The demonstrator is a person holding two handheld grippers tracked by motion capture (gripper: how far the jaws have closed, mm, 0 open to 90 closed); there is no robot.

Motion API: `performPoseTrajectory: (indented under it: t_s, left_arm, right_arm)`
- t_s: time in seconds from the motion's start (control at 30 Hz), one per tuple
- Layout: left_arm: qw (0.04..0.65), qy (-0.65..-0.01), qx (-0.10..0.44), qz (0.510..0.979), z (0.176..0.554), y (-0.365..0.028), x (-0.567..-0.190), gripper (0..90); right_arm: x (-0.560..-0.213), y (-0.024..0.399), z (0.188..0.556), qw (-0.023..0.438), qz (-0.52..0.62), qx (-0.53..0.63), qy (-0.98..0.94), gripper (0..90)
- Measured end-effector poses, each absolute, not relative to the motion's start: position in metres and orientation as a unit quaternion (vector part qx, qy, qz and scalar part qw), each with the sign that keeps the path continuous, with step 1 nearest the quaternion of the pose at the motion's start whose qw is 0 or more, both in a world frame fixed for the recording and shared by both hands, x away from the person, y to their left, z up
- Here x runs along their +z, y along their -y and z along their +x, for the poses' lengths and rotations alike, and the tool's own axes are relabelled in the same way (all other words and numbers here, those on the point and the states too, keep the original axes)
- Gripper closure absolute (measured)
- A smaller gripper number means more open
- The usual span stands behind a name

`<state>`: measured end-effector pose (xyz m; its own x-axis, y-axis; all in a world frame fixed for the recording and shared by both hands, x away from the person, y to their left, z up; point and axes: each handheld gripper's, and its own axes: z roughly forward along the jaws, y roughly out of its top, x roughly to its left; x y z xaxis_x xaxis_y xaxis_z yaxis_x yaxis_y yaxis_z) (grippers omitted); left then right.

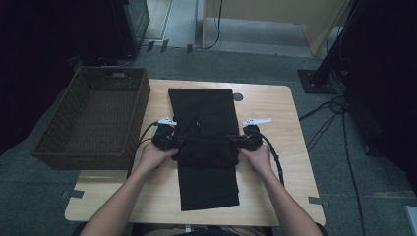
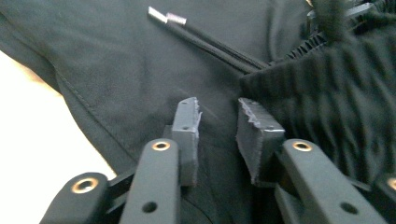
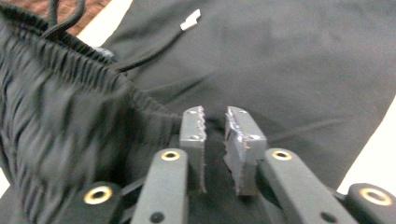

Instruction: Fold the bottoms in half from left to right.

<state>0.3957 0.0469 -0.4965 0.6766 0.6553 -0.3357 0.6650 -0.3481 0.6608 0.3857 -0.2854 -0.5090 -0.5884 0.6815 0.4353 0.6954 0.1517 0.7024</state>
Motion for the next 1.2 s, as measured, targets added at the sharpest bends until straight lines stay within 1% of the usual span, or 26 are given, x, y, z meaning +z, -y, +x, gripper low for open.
performPoseTrajectory:
  t_s: [0.03,0.1,0.13,0.47,0.6,0.73,0.83,0.93,1.0,1.07,1.13,1.2]
  left_arm:
    - [0.41,-0.397,0.002,0.821,0.391,-0.049,-0.49,64.9]
    - [0.412,-0.395,0.002,0.821,0.388,-0.049,-0.488,62.8]
    - [0.412,-0.392,0.004,0.822,0.384,-0.049,-0.486,60.4]
    - [0.409,-0.38,0.009,0.829,0.352,-0.052,-0.48,54.6]
    - [0.418,-0.38,-0.002,0.825,0.345,-0.055,-0.478,54.5]
    - [0.418,-0.383,0.001,0.824,0.34,-0.055,-0.476,51.5]
    - [0.413,-0.381,0.014,0.827,0.337,-0.053,-0.477,51.8]
    - [0.415,-0.376,0.006,0.828,0.336,-0.051,-0.48,57.1]
    - [0.419,-0.374,0.001,0.828,0.335,-0.051,-0.482,61.3]
    - [0.418,-0.375,-0.001,0.828,0.334,-0.05,-0.484,63.6]
    - [0.411,-0.373,0.0,0.832,0.331,-0.048,-0.486,62.8]
    - [0.407,-0.375,-0.001,0.833,0.33,-0.048,-0.488,59.1]
  right_arm:
    - [-0.506,0.286,0.383,0.004,-0.45,-0.47,0.759,72.6]
    - [-0.501,0.289,0.375,-0.007,-0.442,-0.476,0.76,71.7]
    - [-0.499,0.29,0.371,-0.01,-0.44,-0.48,0.759,71.2]
    - [-0.489,0.292,0.338,-0.035,-0.422,-0.478,0.769,70.8]
    - [-0.488,0.294,0.325,-0.023,-0.423,-0.486,0.764,70.5]
    - [-0.485,0.296,0.317,-0.044,-0.419,-0.484,0.767,69.8]
    - [-0.486,0.297,0.319,-0.052,-0.431,-0.485,0.759,69.7]
    - [-0.49,0.291,0.32,-0.046,-0.434,-0.481,0.76,69.7]
    - [-0.494,0.285,0.32,-0.05,-0.427,-0.474,0.769,69.6]
    - [-0.498,0.279,0.319,-0.038,-0.425,-0.465,0.776,67.7]
    - [-0.501,0.274,0.316,-0.036,-0.418,-0.456,0.785,65.2]
    - [-0.503,0.267,0.309,-0.05,-0.402,-0.454,0.793,63.4]
